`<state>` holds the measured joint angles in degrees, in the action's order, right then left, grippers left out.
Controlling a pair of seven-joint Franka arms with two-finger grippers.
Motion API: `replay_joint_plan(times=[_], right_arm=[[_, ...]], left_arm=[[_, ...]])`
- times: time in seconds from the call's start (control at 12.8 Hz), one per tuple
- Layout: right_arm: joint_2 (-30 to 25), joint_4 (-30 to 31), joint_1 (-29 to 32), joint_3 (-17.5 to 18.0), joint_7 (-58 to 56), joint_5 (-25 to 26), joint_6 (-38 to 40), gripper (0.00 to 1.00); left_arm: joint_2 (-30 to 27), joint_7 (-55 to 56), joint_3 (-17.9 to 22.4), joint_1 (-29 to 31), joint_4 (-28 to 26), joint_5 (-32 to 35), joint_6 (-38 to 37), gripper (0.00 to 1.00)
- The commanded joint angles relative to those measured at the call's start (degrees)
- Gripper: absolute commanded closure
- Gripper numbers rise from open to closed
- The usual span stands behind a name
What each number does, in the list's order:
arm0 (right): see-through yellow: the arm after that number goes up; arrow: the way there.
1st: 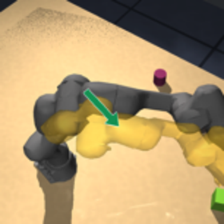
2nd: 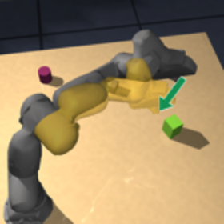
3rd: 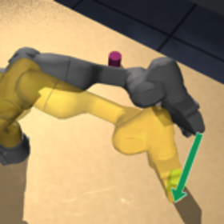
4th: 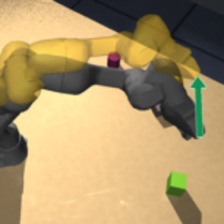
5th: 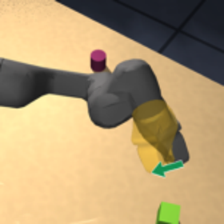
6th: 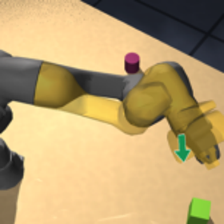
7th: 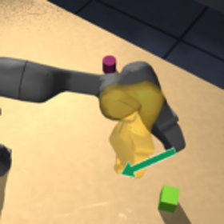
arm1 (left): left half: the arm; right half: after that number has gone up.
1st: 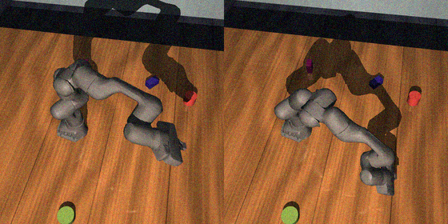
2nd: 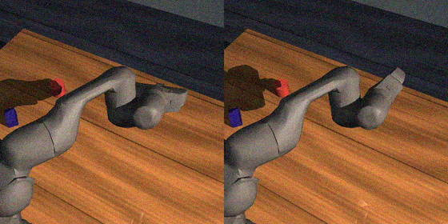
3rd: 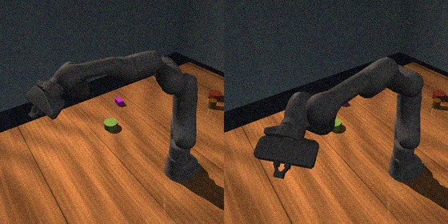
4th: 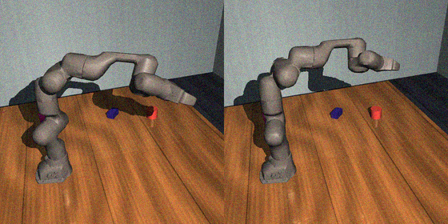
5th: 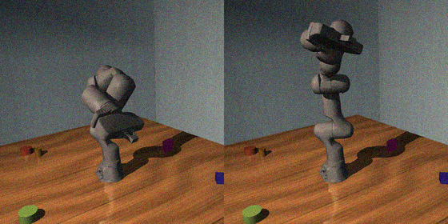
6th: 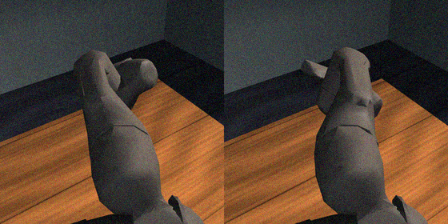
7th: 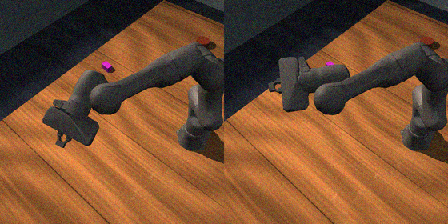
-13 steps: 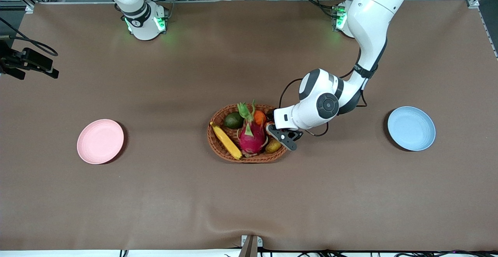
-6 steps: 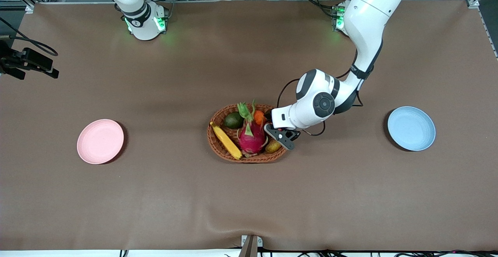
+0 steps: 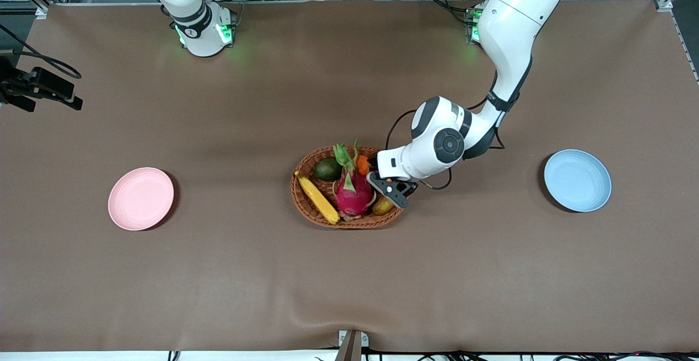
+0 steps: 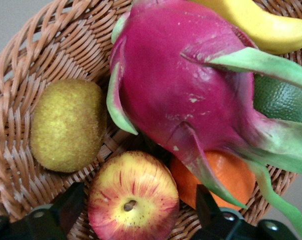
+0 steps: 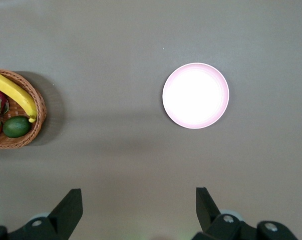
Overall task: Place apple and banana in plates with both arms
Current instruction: 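Lower the left gripper and close it on the red apple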
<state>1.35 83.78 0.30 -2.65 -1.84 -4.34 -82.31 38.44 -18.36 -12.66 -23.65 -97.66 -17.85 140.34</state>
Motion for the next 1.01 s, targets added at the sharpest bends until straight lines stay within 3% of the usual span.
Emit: replay_joint_plan(times=[0.0,0.23,0.55,0.94], right_arm=[[-0.7,0.4,0.0,-0.1,-0.5,-0.6,0.1,0.0],[-0.2,0.2,0.0,0.0,-0.5,-0.8,-0.9,0.0],[0.1,0.2,-1.0,0.0,-0.5,-0.8,-1.4,0.0],[0.8,0.2,-2.5,0.0,-0.6,-0.8,-3.3,0.0]], left_arm=[[0.2,-0.5,0.1,-0.2,-0.3,0.0,1.3,0.1],[0.3,-0.6,0.2,-0.3,-0.9,0.0,1.4,0.22],[-0.5,-0.7,0.2,0.2,-0.6,0.1,1.0,0.56],[-6.5,-0.1,0.6,1.0,-0.3,0.1,-7.3,0.61]])
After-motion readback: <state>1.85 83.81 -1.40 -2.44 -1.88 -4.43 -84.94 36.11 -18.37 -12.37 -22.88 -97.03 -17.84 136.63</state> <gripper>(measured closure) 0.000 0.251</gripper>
